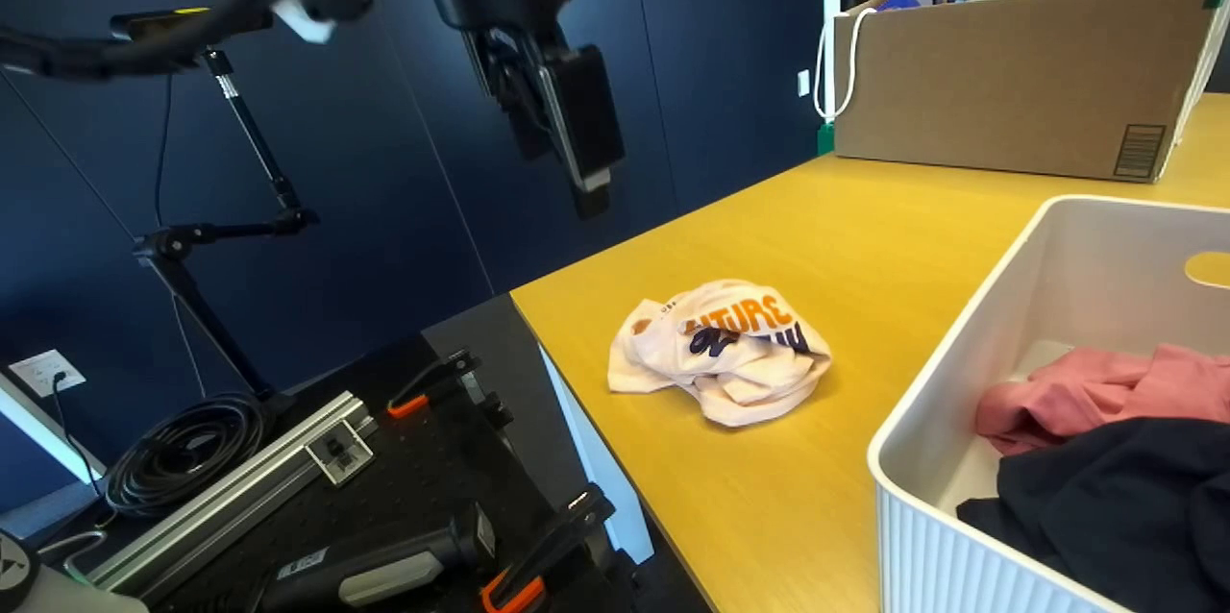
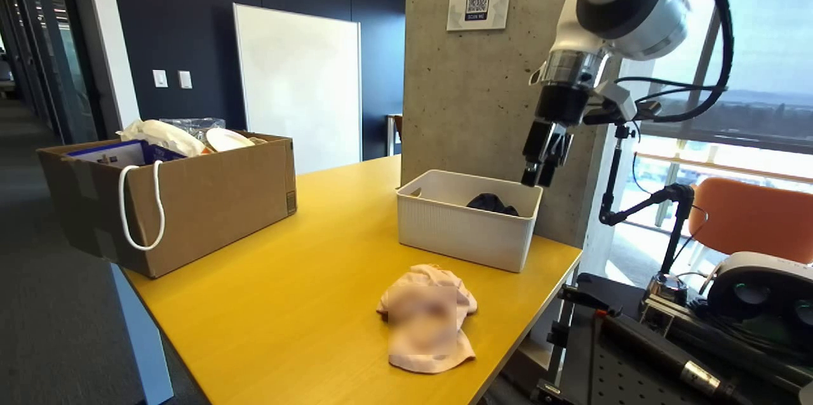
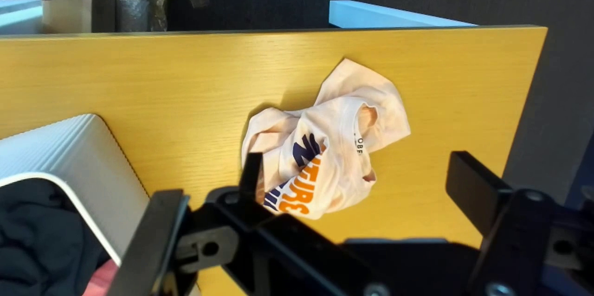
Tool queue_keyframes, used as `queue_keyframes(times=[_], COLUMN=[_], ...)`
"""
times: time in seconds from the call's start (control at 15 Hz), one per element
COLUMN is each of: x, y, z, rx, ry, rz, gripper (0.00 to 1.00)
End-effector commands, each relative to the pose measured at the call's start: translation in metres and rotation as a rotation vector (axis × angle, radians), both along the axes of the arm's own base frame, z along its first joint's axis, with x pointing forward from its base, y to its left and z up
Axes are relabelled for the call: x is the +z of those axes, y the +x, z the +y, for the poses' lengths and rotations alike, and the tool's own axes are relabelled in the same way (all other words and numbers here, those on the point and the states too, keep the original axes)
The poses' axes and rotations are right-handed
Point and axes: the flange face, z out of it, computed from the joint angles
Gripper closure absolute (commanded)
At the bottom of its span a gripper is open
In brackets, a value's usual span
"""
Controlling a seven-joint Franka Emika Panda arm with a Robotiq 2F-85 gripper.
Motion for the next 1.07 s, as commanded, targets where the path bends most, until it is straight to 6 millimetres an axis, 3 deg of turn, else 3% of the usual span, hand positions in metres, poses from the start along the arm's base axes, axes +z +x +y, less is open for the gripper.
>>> queue_keyframes(times=[0.0,0.33,0.67,0.87,1.0], x=[-0.034,-0.069,-0.116,-0.147,-0.164], y=[0.032,0.082,0.131,0.147,0.15], z=[0.018,0.044,0.098,0.124,0.125], rx=[0.036,0.056,0.103,0.143,0.143], ry=[-0.047,-0.064,-0.018,-0.038,-0.055], rz=[-0.031,-0.063,-0.05,-0.009,0.036], gripper=[0.0,0.0,0.0,0.0,0.0])
